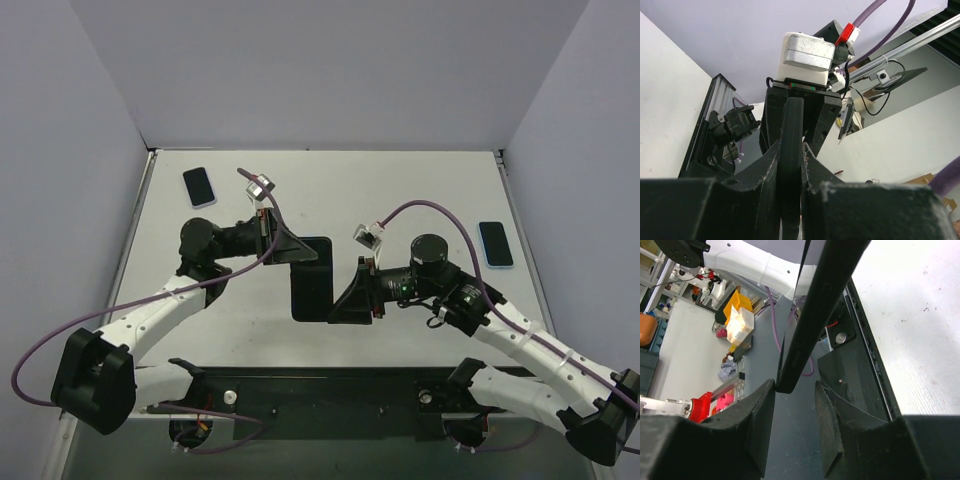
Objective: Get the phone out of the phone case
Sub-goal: Remove the phone case from the phone.
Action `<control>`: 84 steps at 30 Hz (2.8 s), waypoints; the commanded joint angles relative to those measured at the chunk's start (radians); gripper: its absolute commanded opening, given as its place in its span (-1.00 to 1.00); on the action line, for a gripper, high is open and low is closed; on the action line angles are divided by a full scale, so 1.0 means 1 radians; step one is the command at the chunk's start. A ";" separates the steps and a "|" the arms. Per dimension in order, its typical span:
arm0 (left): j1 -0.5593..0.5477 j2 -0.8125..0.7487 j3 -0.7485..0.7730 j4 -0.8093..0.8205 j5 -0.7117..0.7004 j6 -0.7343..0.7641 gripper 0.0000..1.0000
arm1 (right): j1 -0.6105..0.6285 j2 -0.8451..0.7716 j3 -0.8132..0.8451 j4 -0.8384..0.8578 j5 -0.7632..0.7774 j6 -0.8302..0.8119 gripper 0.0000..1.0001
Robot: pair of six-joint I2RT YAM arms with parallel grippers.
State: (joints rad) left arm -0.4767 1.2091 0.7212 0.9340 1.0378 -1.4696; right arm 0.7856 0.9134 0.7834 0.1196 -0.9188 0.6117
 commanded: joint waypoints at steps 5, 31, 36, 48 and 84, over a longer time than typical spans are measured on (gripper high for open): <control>0.004 -0.059 0.064 -0.049 -0.056 0.015 -1.00 | 0.020 0.035 0.040 0.061 0.008 -0.012 -0.59; 0.018 0.252 0.052 0.661 -0.114 -0.682 -1.00 | 0.420 0.211 0.384 -0.336 1.034 -0.898 -1.00; 0.082 0.262 0.057 0.544 -0.142 -0.562 -1.00 | 0.180 0.223 0.337 -0.247 0.847 -0.663 -1.00; 0.228 0.291 0.332 -0.066 -0.206 0.063 -1.00 | -0.135 0.257 0.154 0.272 0.208 -0.008 0.12; 0.426 0.501 0.267 0.522 -0.145 -0.412 -1.00 | -0.132 0.723 0.593 0.265 -0.126 -0.074 -1.00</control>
State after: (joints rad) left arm -0.0631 1.6993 0.9817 1.2850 0.9234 -1.8542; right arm 0.6106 1.6672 1.2896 0.5373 -1.0100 0.8055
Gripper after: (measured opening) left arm 0.241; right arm 0.096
